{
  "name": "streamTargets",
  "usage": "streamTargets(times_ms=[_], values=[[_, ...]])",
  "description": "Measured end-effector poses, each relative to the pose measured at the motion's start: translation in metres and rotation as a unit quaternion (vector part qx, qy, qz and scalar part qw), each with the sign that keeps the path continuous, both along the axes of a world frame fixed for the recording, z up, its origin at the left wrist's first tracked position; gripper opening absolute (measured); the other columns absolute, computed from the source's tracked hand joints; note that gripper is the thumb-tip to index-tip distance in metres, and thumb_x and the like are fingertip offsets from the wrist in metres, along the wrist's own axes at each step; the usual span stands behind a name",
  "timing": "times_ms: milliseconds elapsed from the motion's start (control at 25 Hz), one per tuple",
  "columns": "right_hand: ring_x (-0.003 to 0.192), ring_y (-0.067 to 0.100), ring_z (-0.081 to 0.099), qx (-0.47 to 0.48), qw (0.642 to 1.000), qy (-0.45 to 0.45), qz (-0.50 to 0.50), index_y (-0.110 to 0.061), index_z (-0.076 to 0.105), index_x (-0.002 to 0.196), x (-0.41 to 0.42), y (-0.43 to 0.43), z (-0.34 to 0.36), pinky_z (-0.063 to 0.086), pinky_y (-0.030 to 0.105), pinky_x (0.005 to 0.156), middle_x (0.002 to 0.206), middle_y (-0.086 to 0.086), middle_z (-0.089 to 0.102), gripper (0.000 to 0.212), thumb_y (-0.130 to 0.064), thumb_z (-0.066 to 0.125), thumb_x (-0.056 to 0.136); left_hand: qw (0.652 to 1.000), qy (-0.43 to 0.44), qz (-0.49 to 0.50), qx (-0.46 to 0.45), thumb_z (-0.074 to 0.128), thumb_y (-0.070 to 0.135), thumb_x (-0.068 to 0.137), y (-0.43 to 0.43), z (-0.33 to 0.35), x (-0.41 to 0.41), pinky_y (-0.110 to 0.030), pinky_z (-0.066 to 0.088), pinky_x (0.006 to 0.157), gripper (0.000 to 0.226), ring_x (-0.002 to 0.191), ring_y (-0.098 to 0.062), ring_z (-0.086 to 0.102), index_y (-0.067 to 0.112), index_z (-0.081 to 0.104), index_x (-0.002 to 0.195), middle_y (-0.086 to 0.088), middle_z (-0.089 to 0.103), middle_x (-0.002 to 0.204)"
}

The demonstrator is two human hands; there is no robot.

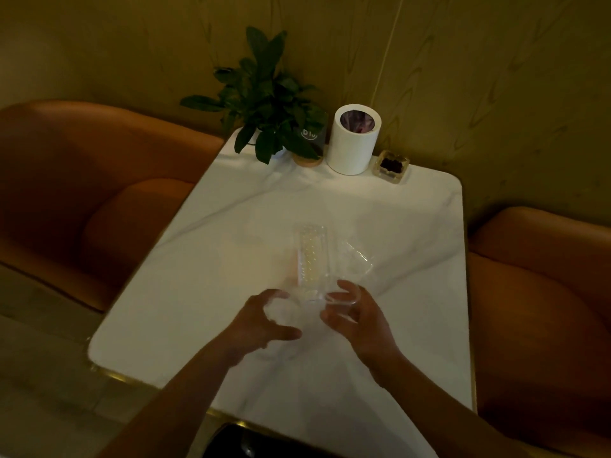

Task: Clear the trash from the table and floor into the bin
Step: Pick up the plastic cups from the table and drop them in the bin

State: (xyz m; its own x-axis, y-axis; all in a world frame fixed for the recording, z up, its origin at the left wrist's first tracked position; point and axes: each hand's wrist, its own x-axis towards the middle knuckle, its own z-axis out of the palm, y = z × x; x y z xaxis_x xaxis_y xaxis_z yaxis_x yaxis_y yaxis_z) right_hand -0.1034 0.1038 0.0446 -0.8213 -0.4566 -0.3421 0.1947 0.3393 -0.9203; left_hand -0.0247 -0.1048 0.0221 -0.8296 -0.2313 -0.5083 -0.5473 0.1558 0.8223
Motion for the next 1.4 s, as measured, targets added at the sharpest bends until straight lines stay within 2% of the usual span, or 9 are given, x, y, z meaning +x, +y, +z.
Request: streamTargets(times_ms=[120, 280, 400, 640, 840, 1000, 1160, 1320, 1400], values=[[0.111, 0.005, 0.065, -0.091, 0.996, -0.002, -0.007, -0.039, 0.054, 0.120, -0.004, -0.007, 0.027, 0.056, 0.026, 0.086, 0.120, -0.014, 0.068, 0.063, -0.049, 0.083, 0.065, 0.998, 0.030, -0.005, 0.062, 0.093, 0.046, 0.041, 0.031, 0.017, 0.000, -0.026, 0.046, 0.046, 0.075, 0.077, -0.011, 0.069, 0.051, 0.058, 0.107, 0.019, 0.058, 0.115], [0.111, 0.007, 0.065, -0.102, 0.995, -0.011, -0.009, -0.041, 0.058, 0.114, -0.006, -0.008, 0.040, 0.054, 0.038, 0.095, 0.120, -0.011, 0.069, 0.058, -0.055, 0.083, 0.063, 0.998, 0.015, -0.036, 0.053, 0.092, 0.045, 0.044, 0.040, 0.031, -0.006, -0.024, 0.048, 0.050, 0.088, 0.087, -0.017, 0.068, 0.044, 0.051, 0.122, 0.015, 0.054, 0.124], [0.113, 0.011, 0.065, -0.110, 0.994, -0.006, -0.015, -0.039, 0.058, 0.116, -0.008, -0.002, 0.041, 0.053, 0.045, 0.098, 0.122, -0.008, 0.068, 0.055, -0.050, 0.083, 0.068, 0.997, 0.001, -0.049, 0.059, 0.091, 0.038, 0.047, 0.039, 0.038, -0.003, -0.020, 0.049, 0.052, 0.078, 0.090, -0.016, 0.065, 0.053, 0.051, 0.111, 0.018, 0.050, 0.121], [0.119, 0.005, 0.059, -0.069, 0.997, 0.028, 0.026, -0.042, 0.058, 0.119, -0.006, 0.004, 0.052, 0.052, 0.038, 0.098, 0.124, -0.014, 0.064, 0.061, -0.052, 0.083, 0.064, 0.996, 0.077, -0.033, -0.016, 0.083, 0.042, 0.062, 0.047, 0.044, -0.007, -0.019, 0.053, 0.076, 0.059, 0.096, -0.004, 0.063, 0.044, 0.056, 0.114, 0.016, 0.064, 0.111], [0.126, 0.003, 0.052, -0.089, 0.995, -0.029, 0.039, -0.045, 0.044, 0.135, -0.006, 0.018, 0.058, 0.050, 0.036, 0.100, 0.137, -0.023, 0.054, 0.082, -0.050, 0.084, 0.064, 0.991, 0.129, -0.021, -0.019, 0.084, 0.033, 0.066, 0.050, 0.044, -0.010, -0.007, 0.049, 0.074, 0.056, 0.101, 0.001, 0.062, 0.040, 0.058, 0.116, 0.013, 0.067, 0.111], [0.120, -0.003, 0.056, -0.057, 0.997, 0.028, 0.032, -0.047, 0.050, 0.131, -0.011, 0.018, 0.063, 0.049, 0.029, 0.098, 0.128, -0.026, 0.060, 0.054, -0.045, 0.072, 0.081, 0.991, 0.118, -0.029, -0.052, 0.082, 0.035, 0.069, 0.057, 0.040, -0.013, -0.018, 0.049, 0.083, 0.049, 0.101, -0.002, 0.062, 0.040, 0.056, 0.110, 0.018, 0.064, 0.109], [0.114, -0.009, 0.056, 0.003, 0.997, 0.023, 0.075, -0.052, 0.053, 0.122, -0.010, 0.011, 0.054, 0.050, 0.018, 0.089, 0.123, -0.030, 0.059, 0.050, -0.053, 0.072, 0.076, 0.989, 0.137, 0.006, -0.063, 0.083, 0.031, 0.068, 0.057, 0.037, -0.016, -0.017, 0.052, 0.082, 0.050, 0.096, -0.002, 0.066, 0.045, 0.055, 0.106, 0.015, 0.068, 0.103], [0.109, 0.007, 0.065, -0.034, 0.997, -0.049, 0.045, -0.045, 0.061, 0.116, -0.036, 0.012, 0.028, 0.057, 0.034, 0.091, 0.119, -0.019, 0.066, 0.052, -0.057, 0.076, 0.068, 0.991, 0.120, 0.030, -0.046, 0.085, 0.029, 0.065, 0.047, 0.027, -0.015, -0.025, 0.054, 0.087, 0.067, 0.099, -0.004, 0.066, 0.034, 0.053, 0.124, 0.013, 0.068, 0.111], [0.104, 0.015, 0.067, 0.058, 0.997, 0.010, -0.047, -0.034, 0.065, 0.113, -0.069, 0.010, 0.011, 0.055, 0.036, 0.092, 0.111, -0.011, 0.070, 0.039, -0.045, 0.075, 0.076, 0.992, 0.108, 0.042, -0.053, 0.086, 0.029, 0.063, 0.041, 0.023, -0.014, -0.027, 0.053, 0.087, 0.068, 0.097, -0.005, 0.066, 0.035, 0.052, 0.122, 0.012, 0.068, 0.109]])
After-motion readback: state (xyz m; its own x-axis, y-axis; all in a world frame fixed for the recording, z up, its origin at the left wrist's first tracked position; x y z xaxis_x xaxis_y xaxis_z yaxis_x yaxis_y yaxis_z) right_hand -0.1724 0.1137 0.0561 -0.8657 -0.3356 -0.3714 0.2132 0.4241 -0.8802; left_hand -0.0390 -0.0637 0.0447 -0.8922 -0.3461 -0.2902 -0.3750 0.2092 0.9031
